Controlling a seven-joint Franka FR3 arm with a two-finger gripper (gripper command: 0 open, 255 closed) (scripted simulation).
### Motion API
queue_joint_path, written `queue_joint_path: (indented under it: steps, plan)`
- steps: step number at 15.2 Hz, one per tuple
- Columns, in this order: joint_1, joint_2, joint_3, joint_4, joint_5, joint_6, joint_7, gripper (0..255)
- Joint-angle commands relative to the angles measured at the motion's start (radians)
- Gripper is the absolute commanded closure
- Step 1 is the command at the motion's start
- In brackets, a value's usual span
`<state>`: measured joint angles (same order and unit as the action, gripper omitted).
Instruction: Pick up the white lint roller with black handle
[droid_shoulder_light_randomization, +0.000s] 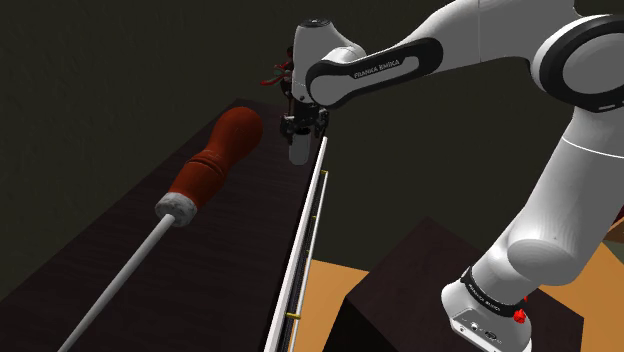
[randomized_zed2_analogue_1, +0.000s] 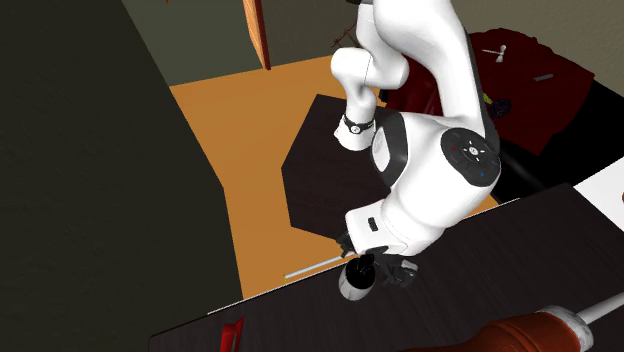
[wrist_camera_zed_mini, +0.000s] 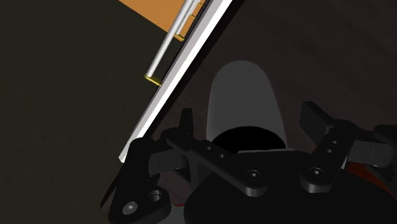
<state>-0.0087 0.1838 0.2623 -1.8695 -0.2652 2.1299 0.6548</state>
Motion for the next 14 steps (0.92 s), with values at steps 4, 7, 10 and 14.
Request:
queue_joint_path:
  steps: [4,7,10,14]
  plan:
    - [0.0,0.004,0.0,0.001,-0.001,0.003,0.001,255]
    - [0.0,0.003,0.0,0.0,-0.001,0.003,0.0,255]
    - [0.0,0.002,0.0,-0.001,-0.001,0.003,0.0,255]
    - [-0.001,-0.015,0.002,0.032,0.011,-0.044,-0.014,255]
